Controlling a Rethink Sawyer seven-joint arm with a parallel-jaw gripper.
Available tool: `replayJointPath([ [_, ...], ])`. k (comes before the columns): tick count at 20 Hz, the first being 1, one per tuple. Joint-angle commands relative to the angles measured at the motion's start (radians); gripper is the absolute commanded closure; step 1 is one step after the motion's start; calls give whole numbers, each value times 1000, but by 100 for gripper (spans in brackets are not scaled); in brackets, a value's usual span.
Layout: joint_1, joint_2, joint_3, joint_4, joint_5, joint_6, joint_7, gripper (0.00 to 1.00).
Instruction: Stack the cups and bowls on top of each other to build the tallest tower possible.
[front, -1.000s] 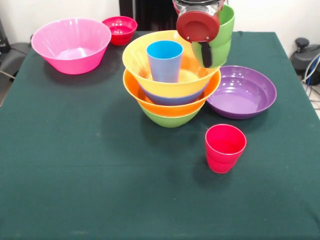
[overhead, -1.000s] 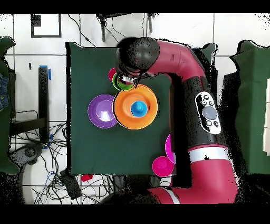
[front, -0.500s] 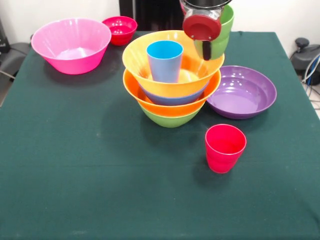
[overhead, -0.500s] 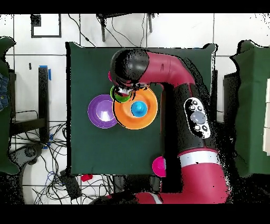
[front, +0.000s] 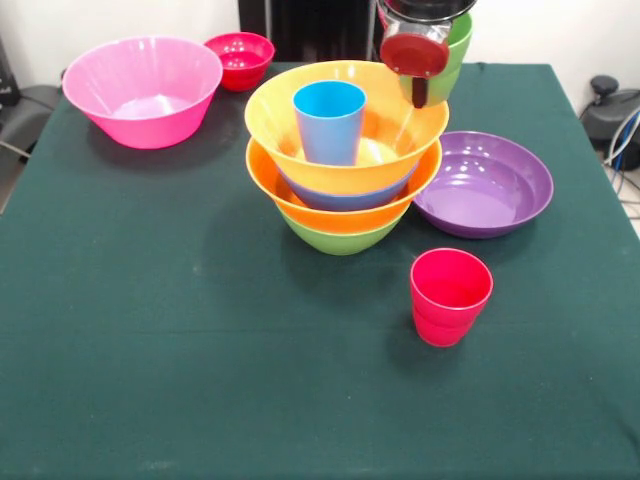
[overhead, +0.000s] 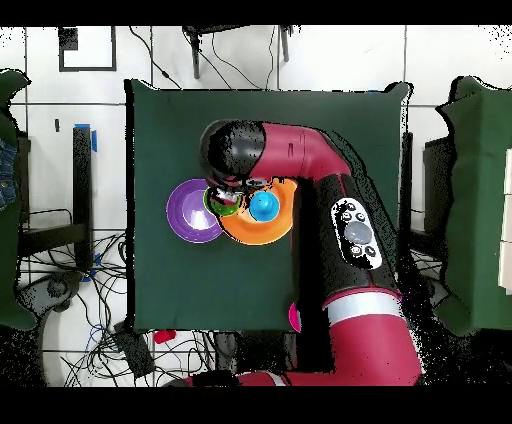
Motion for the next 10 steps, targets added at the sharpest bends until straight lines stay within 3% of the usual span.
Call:
replayJointPath([
  [1,11,56,-21,97,-66,-161,204,100],
  [10,17,78,-29,74,-49,-177,188,100],
])
